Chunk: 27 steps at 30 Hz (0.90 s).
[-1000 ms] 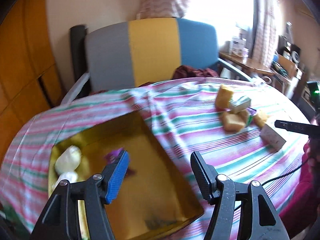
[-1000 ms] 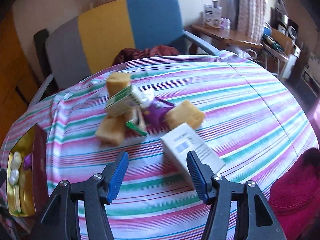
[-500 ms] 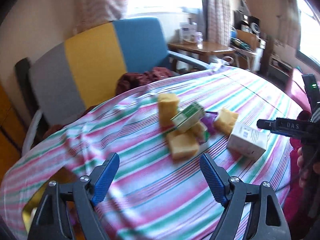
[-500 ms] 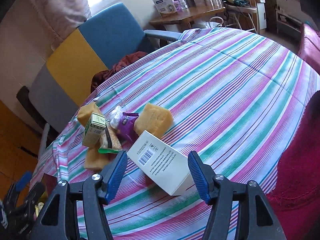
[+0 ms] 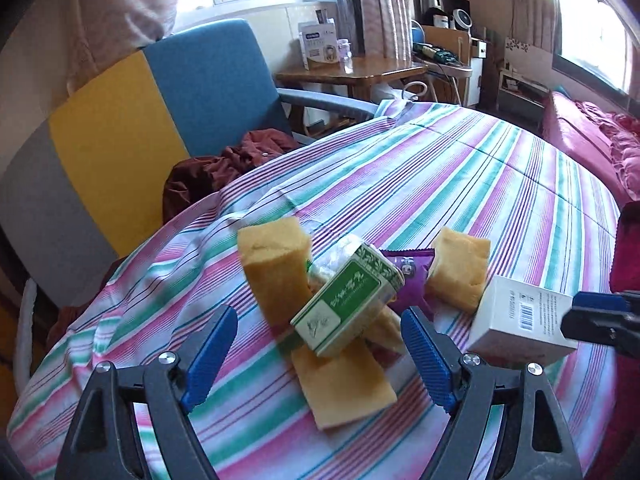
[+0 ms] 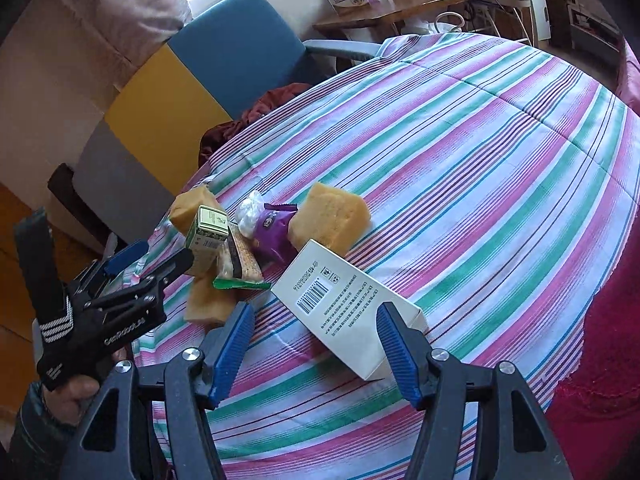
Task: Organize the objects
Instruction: 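Grasp the green-and-white small box with the left gripper and lift it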
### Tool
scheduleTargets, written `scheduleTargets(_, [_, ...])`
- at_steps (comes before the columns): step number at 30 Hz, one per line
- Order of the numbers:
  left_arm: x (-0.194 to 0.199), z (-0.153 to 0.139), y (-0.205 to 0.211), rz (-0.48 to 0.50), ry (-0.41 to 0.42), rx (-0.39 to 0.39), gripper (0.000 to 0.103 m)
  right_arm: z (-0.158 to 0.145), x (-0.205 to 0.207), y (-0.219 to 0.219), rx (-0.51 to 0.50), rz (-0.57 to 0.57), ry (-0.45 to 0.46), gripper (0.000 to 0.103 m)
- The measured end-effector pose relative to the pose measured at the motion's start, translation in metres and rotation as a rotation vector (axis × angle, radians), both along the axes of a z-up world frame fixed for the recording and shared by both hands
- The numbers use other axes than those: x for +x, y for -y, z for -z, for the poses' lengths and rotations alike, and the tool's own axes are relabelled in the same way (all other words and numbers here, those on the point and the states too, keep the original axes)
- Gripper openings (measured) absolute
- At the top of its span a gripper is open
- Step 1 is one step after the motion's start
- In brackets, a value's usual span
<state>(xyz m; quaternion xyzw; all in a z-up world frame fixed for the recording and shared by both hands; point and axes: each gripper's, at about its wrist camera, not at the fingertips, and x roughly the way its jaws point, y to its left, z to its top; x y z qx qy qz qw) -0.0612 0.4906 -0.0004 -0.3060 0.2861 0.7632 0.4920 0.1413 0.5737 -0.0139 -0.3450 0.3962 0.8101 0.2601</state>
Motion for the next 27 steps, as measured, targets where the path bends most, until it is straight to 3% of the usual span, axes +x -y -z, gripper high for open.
scheduleTargets(7, [-0.011,0.018,-0.029,0.057,0.049,-0.028,0.081,0.003,0.0,0.0,-0.021,-0.006,0.003,0.065])
scheduleTargets(8, [-0.012,0.022,-0.033,0.067,0.062,-0.041,0.068,0.003,0.001,-0.001,-0.024,-0.004,0.001,0.065])
scheduleTargets(10, [-0.011,0.027,-0.036,0.078,0.105,-0.06,0.051,0.004,0.001,-0.002,-0.027,-0.002,0.001,0.065])
scheduleTargets(14, [-0.006,0.022,-0.027,0.064,0.154,-0.024,0.033,0.003,0.001,-0.002,-0.025,-0.003,0.004,0.065])
scheduleTargets(27, [0.018,0.007,0.058,-0.057,0.306,0.055,0.032,0.004,-0.004,-0.002,0.005,0.009,0.034,0.065])
